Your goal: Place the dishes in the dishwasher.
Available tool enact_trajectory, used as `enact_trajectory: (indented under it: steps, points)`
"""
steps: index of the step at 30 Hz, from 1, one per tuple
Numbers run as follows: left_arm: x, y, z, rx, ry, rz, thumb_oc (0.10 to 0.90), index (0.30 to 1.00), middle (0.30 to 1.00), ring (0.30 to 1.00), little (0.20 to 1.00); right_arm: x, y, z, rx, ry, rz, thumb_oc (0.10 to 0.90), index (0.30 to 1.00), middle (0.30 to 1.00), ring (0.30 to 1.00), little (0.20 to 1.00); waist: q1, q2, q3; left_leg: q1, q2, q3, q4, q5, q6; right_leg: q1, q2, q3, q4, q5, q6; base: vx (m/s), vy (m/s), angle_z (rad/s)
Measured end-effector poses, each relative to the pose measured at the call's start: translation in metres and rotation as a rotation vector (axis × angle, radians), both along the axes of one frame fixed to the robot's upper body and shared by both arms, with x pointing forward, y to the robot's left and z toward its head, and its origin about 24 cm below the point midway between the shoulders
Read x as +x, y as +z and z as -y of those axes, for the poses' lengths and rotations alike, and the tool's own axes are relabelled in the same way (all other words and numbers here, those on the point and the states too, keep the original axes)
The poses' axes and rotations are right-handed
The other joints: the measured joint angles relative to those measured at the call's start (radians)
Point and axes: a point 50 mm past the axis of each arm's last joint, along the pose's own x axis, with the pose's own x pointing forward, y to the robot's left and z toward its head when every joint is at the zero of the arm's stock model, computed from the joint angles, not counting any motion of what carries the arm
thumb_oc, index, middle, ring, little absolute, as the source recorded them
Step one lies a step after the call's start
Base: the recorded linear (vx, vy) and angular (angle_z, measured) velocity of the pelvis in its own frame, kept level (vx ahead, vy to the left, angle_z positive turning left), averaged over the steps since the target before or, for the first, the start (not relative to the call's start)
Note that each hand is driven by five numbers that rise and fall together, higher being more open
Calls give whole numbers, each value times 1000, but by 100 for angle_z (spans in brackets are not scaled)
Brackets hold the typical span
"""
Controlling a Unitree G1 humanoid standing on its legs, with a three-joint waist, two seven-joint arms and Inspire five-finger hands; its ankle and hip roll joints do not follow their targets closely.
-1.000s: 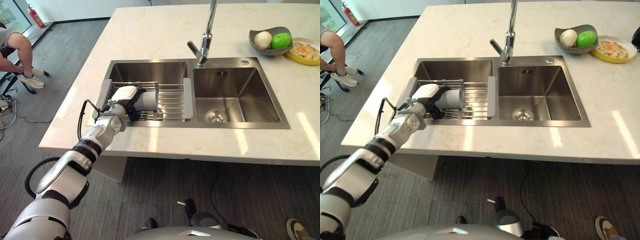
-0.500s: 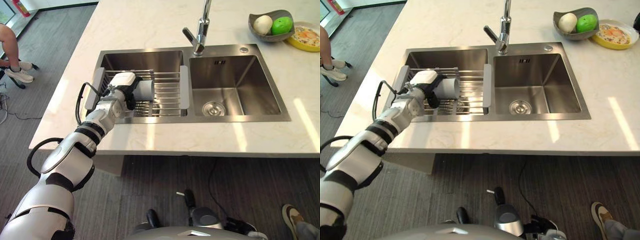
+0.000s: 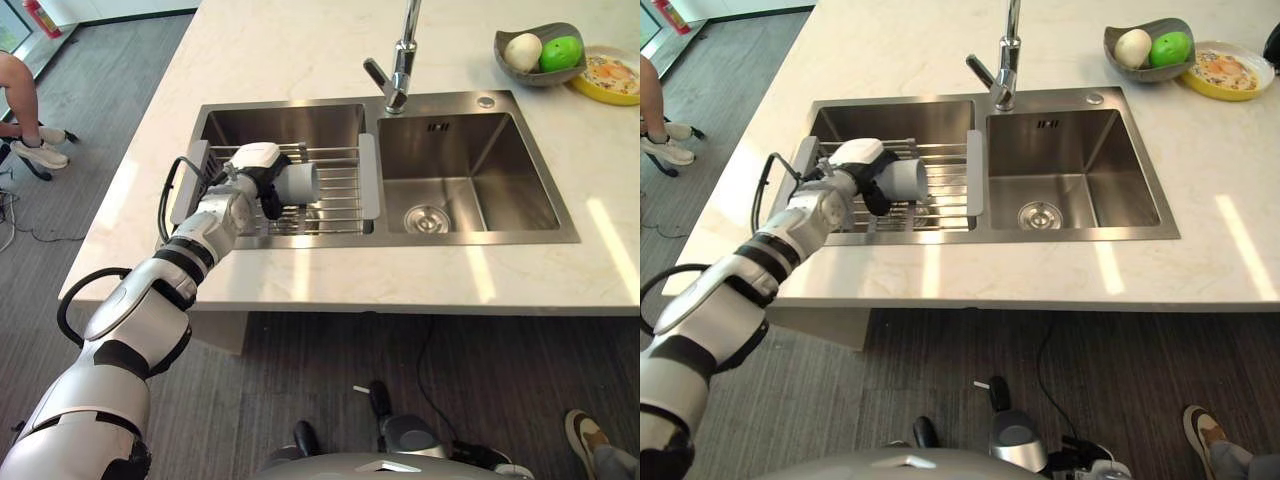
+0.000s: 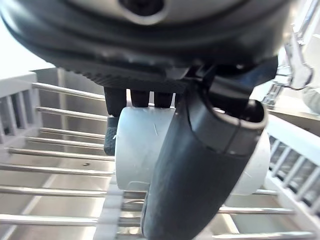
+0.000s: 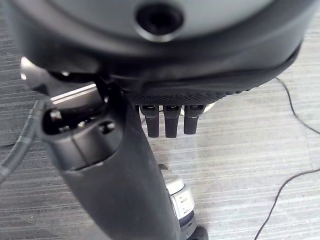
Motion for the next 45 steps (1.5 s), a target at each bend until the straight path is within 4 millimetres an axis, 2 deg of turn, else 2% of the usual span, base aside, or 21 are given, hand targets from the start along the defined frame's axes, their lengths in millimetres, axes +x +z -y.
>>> enact_trajectory:
  steps: [5,12,13,14,15,16,17,18,22,25,26,27,29,30,32,35,38,39,40,42,45]
  points:
    - [-38,-12,9,-206,-131,90,400,300,300,300,300,-2,0,-2,2,15,12,800,900,900,900,900,27,-7,8,9,10,-48,25,6,-5,40,6,-33,0,-8,-20,-8,-185,18]
    - [-83,-1,-53,-527,68,322,400,300,300,300,300,2,2,-4,-5,42,51,800,900,900,900,900,126,-14,20,-86,9,-250,102,79,-51,63,18,-157,33,-54,-37,-112,-189,67]
    - [-91,8,-55,-684,79,399,400,300,300,300,300,-8,-1,-8,3,14,48,800,900,900,900,900,116,-26,25,-119,-12,-347,62,150,-150,77,-3,-211,4,-69,-61,-158,-126,263]
    - [-92,11,-53,-807,88,436,400,300,300,300,300,-23,-3,-7,5,-18,15,800,900,900,900,900,115,-35,30,-127,-23,-356,-4,250,-172,77,-27,-294,-1,-58,-78,-145,-106,290]
    - [-96,9,-68,-840,153,457,400,300,300,300,300,-23,-3,-6,5,-20,-4,800,900,900,900,900,151,-27,29,-120,11,-287,-2,238,-152,83,-19,-344,0,-69,-92,-124,-137,249]
    - [-99,7,-84,-921,215,481,400,300,300,300,300,-27,-2,-3,-9,1,-17,800,900,900,900,900,169,-32,38,-116,60,-107,0,173,-176,105,-31,-482,-5,-77,-99,-13,-65,262]
    - [-97,4,-90,-1005,261,494,400,300,300,300,300,-28,-1,1,-24,-2,-5,800,900,900,900,900,134,-27,35,-132,92,26,3,166,-187,133,-49,-599,-4,-100,-96,-100,22,267]
    - [-103,0,-102,-1024,311,504,400,300,300,300,300,-32,-1,3,-25,-14,-21,800,900,900,900,900,153,-31,33,-127,130,61,-1,166,-186,131,-41,-586,-2,-112,-84,-157,85,250]
    - [-140,-34,-151,-1002,535,489,400,300,300,300,300,-14,9,26,-89,-26,52,800,900,900,900,900,196,-32,19,-63,244,139,50,161,-190,147,-85,-659,13,-95,-75,-146,103,83]
    - [-162,-66,-156,-999,631,396,400,300,300,300,300,-11,16,38,-113,-54,85,800,900,900,900,900,210,-15,7,-23,252,93,98,172,-178,165,-152,-688,51,-82,-27,-199,254,90]
    - [-169,-77,-153,-1017,651,363,400,300,300,300,300,-14,16,40,-119,-52,75,800,900,900,900,900,196,-12,-5,-22,248,121,120,186,-161,177,-169,-707,70,-75,-18,-169,276,121]
    - [-174,-91,-145,-1048,663,313,400,300,300,300,300,-24,17,43,-126,-49,56,800,900,900,900,900,187,9,-29,-18,225,118,130,265,-74,186,-211,-722,134,-89,-1,-181,329,135]
    - [-182,-97,-143,-1070,673,301,400,300,300,300,300,-26,10,27,-82,-63,53,800,900,900,900,900,190,-22,-58,-41,178,98,58,227,-27,100,-276,-721,261,-160,71,-114,245,132]
    - [-181,-91,-148,-1069,670,328,400,300,300,300,300,-20,7,16,-45,-50,68,800,900,900,900,900,189,-41,-61,-63,172,78,20,218,-14,88,-217,-707,148,-151,67,-119,320,130]
    - [-184,-91,-155,-1052,682,314,400,300,300,300,300,-18,-1,-6,20,-111,81,800,900,900,900,900,196,-106,-65,-86,128,79,0,171,-26,104,-220,-713,98,-45,87,-120,379,124]
    - [-190,-98,-153,-1047,678,272,400,300,300,300,300,-19,1,0,3,-119,89,800,900,900,900,900,201,-111,-70,-91,87,92,2,97,-58,115,-261,-744,127,-30,105,-38,542,63]
    - [-194,-110,-144,-1056,668,196,400,300,300,300,300,-19,1,-1,9,-156,94,800,900,900,900,900,208,-145,-57,-129,-6,57,80,17,20,139,-379,-729,184,54,94,61,424,70]
    - [-188,-110,-136,-1062,630,177,400,300,300,300,300,-20,0,-3,14,-168,96,800,900,900,900,900,175,-149,-37,-141,-53,-22,120,0,54,130,-436,-576,309,52,63,130,251,199]
    - [-176,-108,-123,-1072,567,153,400,300,300,300,300,-18,2,-5,24,-206,138,800,900,900,900,900,119,-129,-34,-157,-78,-136,117,7,85,85,-412,-334,412,12,40,136,170,213]
    - [-158,-95,-109,-1071,464,154,400,300,300,300,300,16,3,-14,55,-148,193,800,900,900,900,900,128,-125,-17,-152,-63,-172,69,49,96,-9,-261,-8,372,-146,179,103,89,117]
    - [-142,-91,-97,-1048,391,109,400,300,300,300,300,39,7,-27,84,-72,251,800,900,900,900,900,129,-144,-17,-114,-111,-260,21,61,109,-54,-185,-15,284,-178,191,63,-2,88]
